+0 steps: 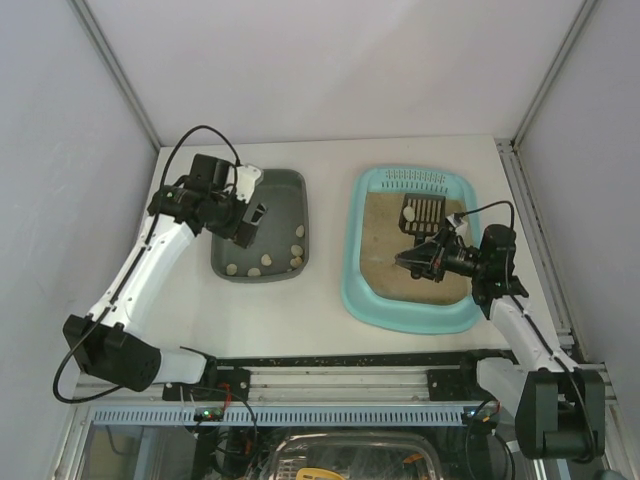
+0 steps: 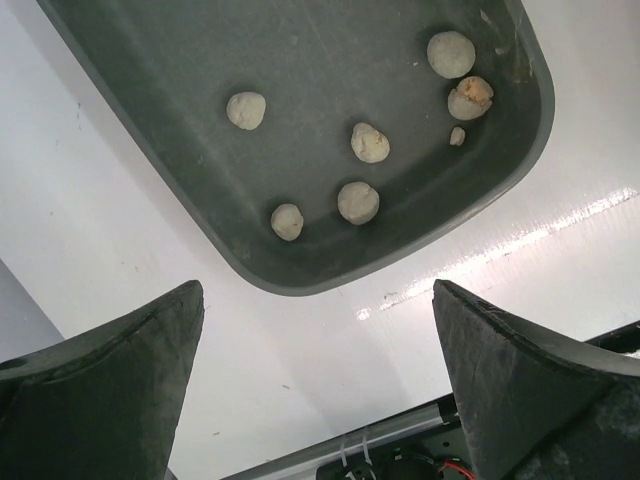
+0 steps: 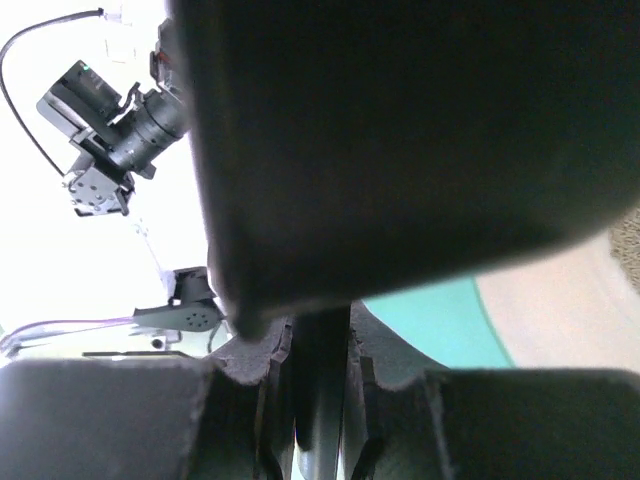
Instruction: Clean the litter box
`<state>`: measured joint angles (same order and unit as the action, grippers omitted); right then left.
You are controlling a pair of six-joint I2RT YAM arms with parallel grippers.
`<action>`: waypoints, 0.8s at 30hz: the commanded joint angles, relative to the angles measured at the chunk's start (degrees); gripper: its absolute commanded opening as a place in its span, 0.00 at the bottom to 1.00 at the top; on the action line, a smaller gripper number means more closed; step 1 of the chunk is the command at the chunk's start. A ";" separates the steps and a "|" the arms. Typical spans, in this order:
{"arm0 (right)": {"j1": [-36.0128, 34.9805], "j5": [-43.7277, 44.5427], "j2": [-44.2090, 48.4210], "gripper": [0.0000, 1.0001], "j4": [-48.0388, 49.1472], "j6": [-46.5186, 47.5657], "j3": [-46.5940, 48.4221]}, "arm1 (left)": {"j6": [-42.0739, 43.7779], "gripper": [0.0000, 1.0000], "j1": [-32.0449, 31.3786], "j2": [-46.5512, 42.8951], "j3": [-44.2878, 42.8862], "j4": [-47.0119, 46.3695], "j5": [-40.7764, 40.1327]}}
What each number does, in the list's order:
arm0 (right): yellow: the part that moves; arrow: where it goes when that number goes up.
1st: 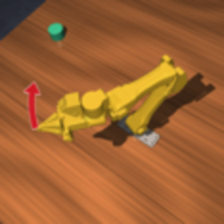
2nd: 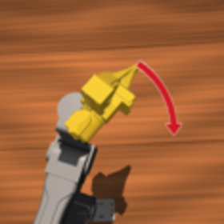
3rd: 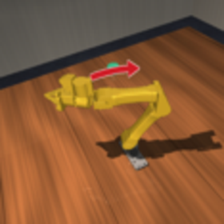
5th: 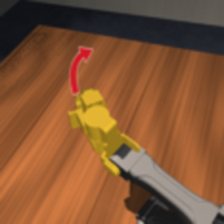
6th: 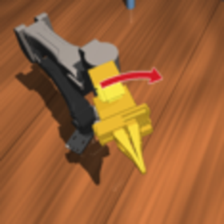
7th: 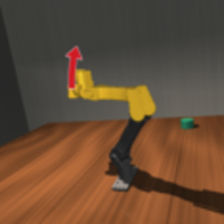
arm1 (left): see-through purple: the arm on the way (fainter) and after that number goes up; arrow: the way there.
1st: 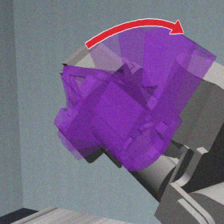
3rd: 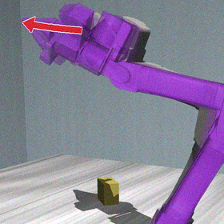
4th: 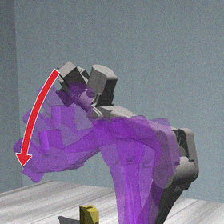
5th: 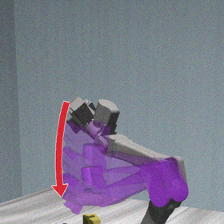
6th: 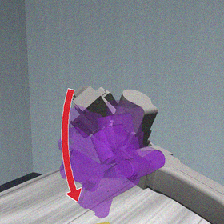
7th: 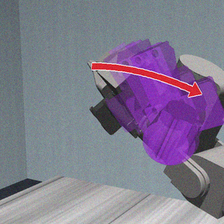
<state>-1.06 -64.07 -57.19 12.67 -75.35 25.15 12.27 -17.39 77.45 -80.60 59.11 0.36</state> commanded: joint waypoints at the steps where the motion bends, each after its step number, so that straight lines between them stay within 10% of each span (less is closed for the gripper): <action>1: -1.06 0.74 2.96 0.00 -7.80 7.52 2.32 | 0.88 1.00 -0.30 -3.56 2.64 -1.47 1.33; 15: -3.55 8.93 12.02 0.00 -27.32 14.91 16.97 | -5.60 1.00 2.01 -2.65 -3.40 -4.64 -0.54; 24: -19.98 16.05 3.50 0.00 -28.56 23.81 29.30 | -14.26 1.00 22.08 4.66 -9.81 -2.61 14.89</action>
<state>-16.60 -51.99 -50.70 -17.34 -56.86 50.70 3.55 -3.53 79.13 -86.24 56.69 5.65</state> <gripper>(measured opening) 0.151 0.996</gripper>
